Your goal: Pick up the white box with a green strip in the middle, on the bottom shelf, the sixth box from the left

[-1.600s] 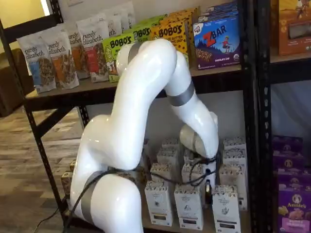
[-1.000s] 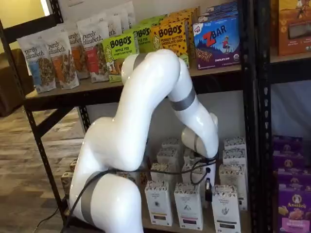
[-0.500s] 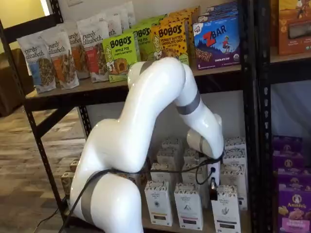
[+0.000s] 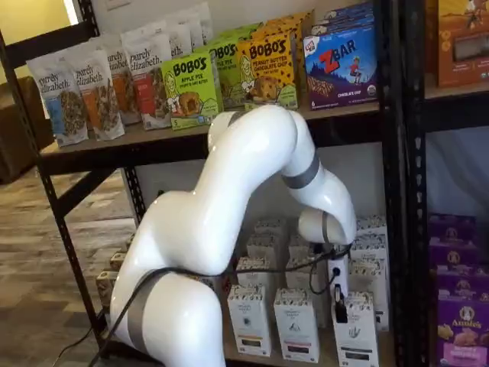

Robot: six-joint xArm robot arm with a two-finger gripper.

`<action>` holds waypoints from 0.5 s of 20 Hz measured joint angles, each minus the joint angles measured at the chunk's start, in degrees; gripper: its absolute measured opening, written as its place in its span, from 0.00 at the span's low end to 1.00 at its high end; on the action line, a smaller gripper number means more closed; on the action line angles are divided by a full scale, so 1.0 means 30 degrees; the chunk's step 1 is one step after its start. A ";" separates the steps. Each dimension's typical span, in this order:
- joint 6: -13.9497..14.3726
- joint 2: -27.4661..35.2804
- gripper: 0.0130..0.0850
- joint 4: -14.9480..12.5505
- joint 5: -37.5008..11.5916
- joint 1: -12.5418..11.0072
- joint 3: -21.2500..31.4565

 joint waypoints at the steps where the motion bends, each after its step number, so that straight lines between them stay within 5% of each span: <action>1: 0.0202 0.0131 1.00 -0.0199 -0.0203 0.0025 -0.0045; 10: 0.0645 0.0758 1.00 -0.0706 -0.0909 0.0011 -0.0455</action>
